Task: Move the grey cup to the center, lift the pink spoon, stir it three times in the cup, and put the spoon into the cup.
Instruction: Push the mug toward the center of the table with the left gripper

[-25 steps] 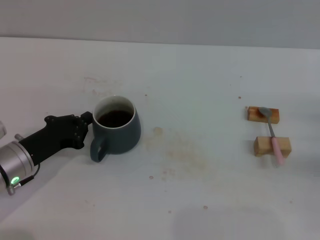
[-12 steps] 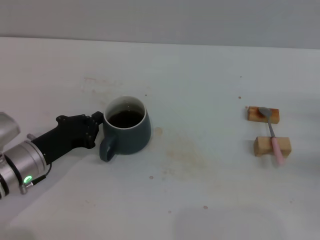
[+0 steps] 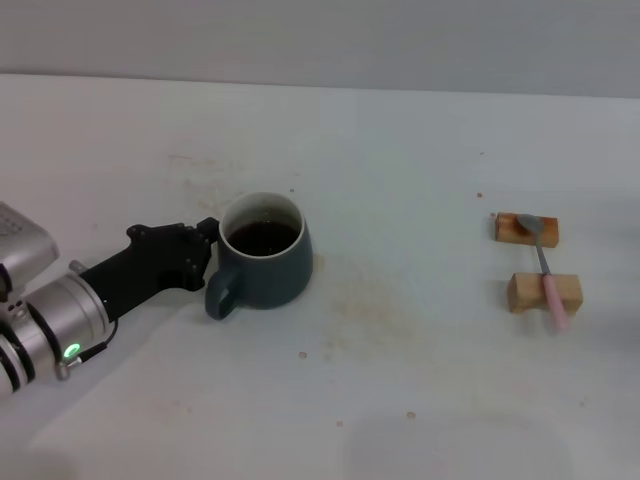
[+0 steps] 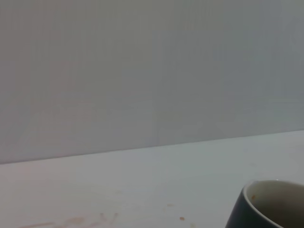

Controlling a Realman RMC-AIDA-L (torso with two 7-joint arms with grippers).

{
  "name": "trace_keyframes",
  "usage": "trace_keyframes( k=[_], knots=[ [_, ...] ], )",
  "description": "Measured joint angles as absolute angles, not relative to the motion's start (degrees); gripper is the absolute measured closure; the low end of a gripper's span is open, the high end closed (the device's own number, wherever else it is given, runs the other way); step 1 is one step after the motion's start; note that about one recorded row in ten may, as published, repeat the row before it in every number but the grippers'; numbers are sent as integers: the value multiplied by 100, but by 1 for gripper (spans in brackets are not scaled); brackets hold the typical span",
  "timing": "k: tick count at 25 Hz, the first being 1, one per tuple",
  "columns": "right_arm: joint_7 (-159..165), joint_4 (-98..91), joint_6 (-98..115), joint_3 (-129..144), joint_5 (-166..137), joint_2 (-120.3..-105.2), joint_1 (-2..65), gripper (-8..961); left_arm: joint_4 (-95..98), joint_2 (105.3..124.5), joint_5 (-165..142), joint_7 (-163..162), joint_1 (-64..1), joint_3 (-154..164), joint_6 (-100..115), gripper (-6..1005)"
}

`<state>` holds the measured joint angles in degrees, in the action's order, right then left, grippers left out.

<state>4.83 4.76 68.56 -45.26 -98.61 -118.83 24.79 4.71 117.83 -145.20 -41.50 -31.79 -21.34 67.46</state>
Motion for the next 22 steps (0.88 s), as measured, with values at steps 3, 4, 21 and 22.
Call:
trace_keyframes(
  k=[3,4,21,22],
  knots=[
    [484,480,6855,-4526,-9861,-11883,2478,446,343,11795,-14519,-4130,-3285,-2177,6600,918],
    [483,481,6856,-4526,-9861,-11883,2478,446,343,11795,-14519,-4130,-3285,-2177,6600,917],
    [616,483,6856,-4439,-9861,-11867,2478,446,-88,11815,-14519,-3904,-3441,-2259,6283,912],
    [616,483,6856,-4438,-9861,-11867,2478,446,-104,11819,-14519,-3885,-3448,-2270,6271,912]
  ],
)
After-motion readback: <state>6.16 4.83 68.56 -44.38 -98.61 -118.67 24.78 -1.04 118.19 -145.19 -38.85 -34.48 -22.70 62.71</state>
